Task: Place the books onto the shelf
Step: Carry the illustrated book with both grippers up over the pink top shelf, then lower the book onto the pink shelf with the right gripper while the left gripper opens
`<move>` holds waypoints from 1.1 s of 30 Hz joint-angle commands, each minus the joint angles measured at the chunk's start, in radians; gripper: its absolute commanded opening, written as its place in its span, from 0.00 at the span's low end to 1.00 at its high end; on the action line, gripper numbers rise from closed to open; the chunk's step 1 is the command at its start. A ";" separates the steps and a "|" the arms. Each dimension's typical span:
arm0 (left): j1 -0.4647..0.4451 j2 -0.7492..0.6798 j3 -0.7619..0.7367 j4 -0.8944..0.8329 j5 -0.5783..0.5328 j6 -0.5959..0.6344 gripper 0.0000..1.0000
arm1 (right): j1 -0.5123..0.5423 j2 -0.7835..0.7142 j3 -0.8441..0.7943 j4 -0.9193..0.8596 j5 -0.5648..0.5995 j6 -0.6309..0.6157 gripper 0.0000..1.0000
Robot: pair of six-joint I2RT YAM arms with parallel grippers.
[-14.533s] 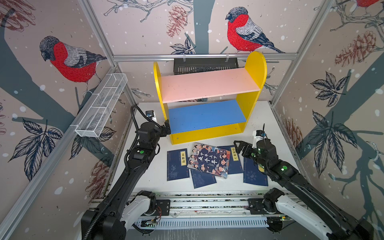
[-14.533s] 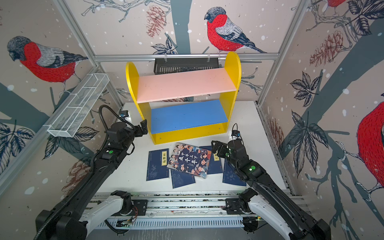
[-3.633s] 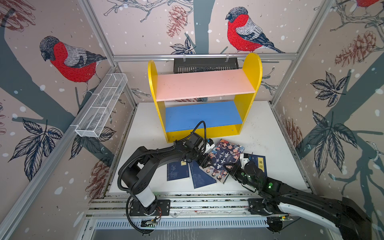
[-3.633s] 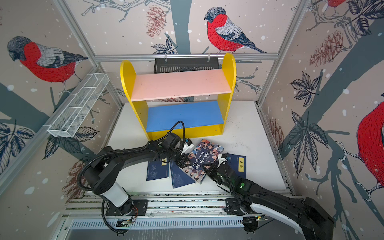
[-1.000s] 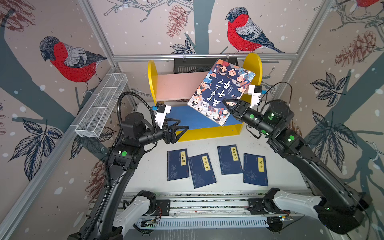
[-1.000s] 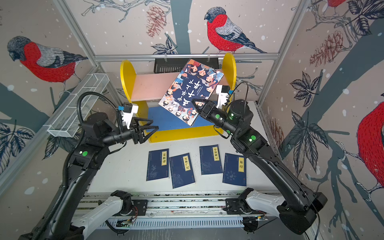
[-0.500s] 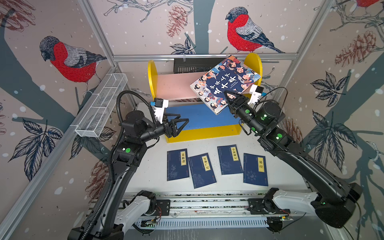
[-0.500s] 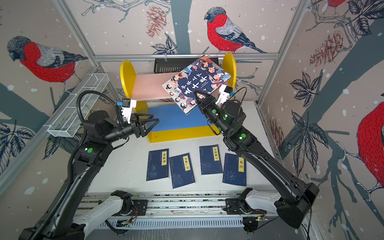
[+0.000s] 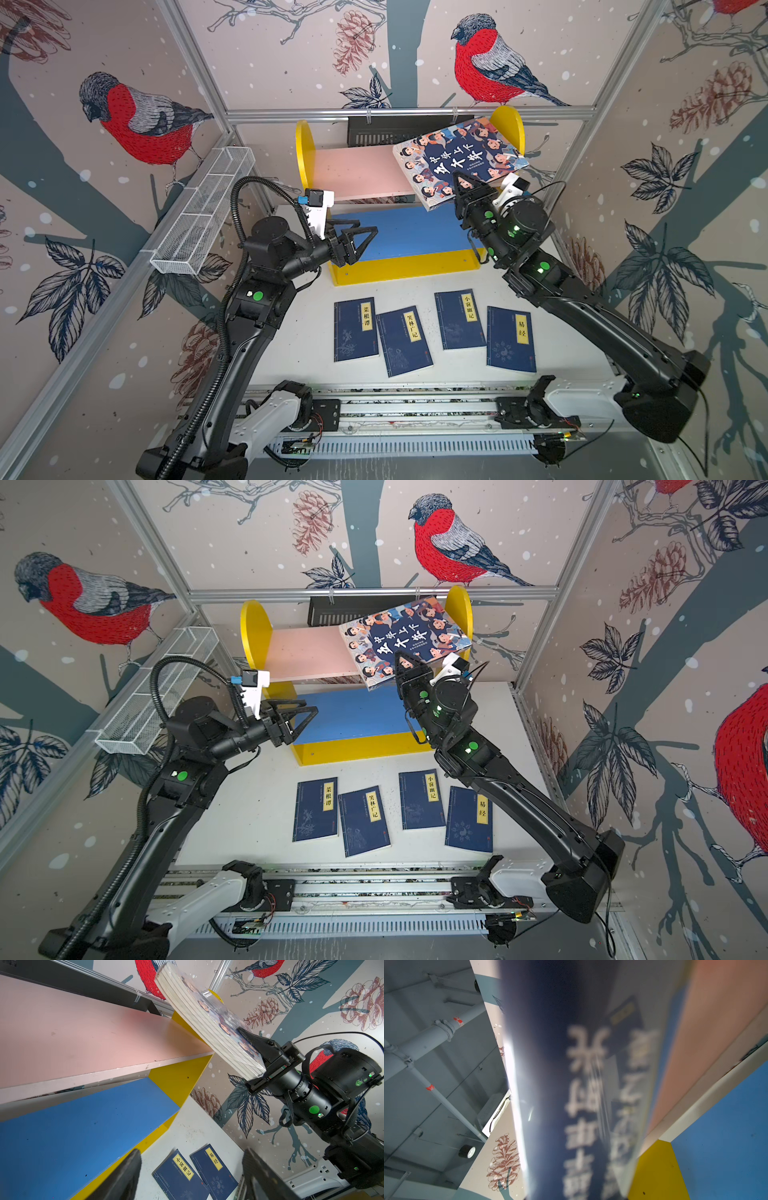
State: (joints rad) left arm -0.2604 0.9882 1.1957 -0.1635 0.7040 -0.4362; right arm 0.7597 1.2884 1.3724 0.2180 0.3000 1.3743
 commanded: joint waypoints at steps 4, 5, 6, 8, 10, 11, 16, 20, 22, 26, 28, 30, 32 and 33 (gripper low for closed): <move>-0.013 -0.001 0.015 0.055 0.000 -0.007 0.77 | 0.023 0.032 0.030 0.144 0.086 0.074 0.03; -0.014 -0.003 0.015 0.055 -0.001 -0.005 0.77 | 0.030 0.032 0.030 0.139 0.109 0.074 0.03; -0.017 -0.004 0.016 0.056 -0.003 -0.005 0.77 | 0.039 0.031 0.037 0.126 0.133 0.075 0.03; -0.022 -0.002 0.022 0.056 -0.007 -0.006 0.77 | 0.052 0.034 0.052 0.113 0.165 0.070 0.04; -0.029 0.004 0.033 0.052 -0.018 -0.007 0.77 | 0.061 0.041 0.080 0.078 0.187 0.065 0.05; -0.033 0.008 0.038 0.049 -0.032 -0.009 0.78 | 0.062 0.045 0.095 0.055 0.196 0.065 0.05; -0.052 0.049 0.090 0.051 -0.096 -0.038 0.78 | 0.071 0.047 0.119 -0.008 0.236 0.077 0.03; -0.058 0.108 0.154 0.070 -0.102 -0.109 0.78 | 0.070 0.057 0.155 -0.078 0.254 0.085 0.04; -0.062 0.132 0.175 0.098 -0.099 -0.156 0.79 | 0.071 0.063 0.169 -0.098 0.255 0.085 0.04; -0.102 0.177 0.230 0.125 -0.116 -0.201 0.79 | 0.067 0.074 0.171 -0.106 0.245 0.103 0.04; -0.125 0.199 0.248 0.138 -0.121 -0.219 0.79 | 0.063 0.079 0.168 -0.109 0.243 0.115 0.05; -0.148 0.225 0.265 0.143 -0.124 -0.236 0.79 | 0.059 0.086 0.156 -0.100 0.239 0.137 0.06; -0.166 0.249 0.279 0.148 -0.128 -0.249 0.79 | 0.049 0.093 0.144 -0.083 0.229 0.159 0.07; -0.172 0.257 0.286 0.150 -0.128 -0.250 0.79 | 0.045 0.100 0.145 -0.082 0.219 0.169 0.07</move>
State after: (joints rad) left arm -0.4187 1.2278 1.4628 -0.0795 0.5915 -0.6514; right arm 0.8131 1.3819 1.5146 -0.0093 0.5350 1.5166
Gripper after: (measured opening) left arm 0.790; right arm 0.286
